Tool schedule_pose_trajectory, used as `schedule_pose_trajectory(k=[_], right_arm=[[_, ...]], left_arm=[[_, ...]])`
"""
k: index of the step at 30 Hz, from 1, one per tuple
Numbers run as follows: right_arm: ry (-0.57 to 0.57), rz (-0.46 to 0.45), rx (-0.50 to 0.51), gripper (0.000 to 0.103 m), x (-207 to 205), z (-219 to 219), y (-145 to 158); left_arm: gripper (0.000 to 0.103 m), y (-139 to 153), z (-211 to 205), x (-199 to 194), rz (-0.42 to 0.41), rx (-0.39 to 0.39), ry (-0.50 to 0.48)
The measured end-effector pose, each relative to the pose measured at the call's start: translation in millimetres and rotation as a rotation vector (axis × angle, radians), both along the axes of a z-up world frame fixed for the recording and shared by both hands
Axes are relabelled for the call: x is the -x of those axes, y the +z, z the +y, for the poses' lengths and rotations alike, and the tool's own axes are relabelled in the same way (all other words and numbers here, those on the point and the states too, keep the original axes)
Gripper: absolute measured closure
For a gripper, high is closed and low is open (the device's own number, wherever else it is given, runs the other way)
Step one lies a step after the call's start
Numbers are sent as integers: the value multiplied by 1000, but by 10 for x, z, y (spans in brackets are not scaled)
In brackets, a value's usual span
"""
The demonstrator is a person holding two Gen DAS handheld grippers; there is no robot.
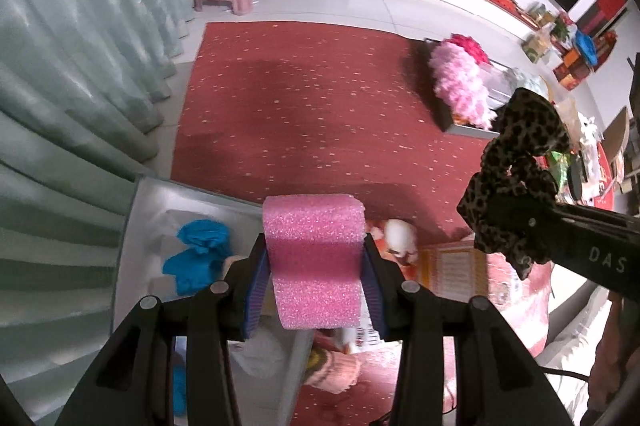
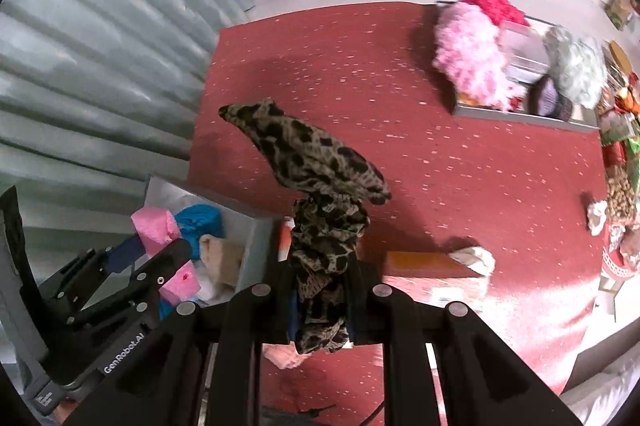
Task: Organize soft objects
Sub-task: 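Carry the pink foam block with the left tool while the right tool carries the scarf to the box, then lower the pink foam block with the left tool while the right tool lowers the scarf into the box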
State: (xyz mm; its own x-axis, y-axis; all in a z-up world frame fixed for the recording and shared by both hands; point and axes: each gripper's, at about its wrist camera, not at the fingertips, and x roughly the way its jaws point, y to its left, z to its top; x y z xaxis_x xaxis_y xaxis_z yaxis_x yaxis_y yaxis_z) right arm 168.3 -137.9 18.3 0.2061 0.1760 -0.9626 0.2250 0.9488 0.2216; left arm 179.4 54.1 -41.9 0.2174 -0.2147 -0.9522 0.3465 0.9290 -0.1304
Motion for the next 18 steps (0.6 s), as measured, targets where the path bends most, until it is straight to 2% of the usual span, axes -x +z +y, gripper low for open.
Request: schedule_pose_trajectory(k=[18], right_arm=[[210,38,-32,85,-394,1235,-287]], left_arm=[[57,-236,943,-123,44,-35,148]])
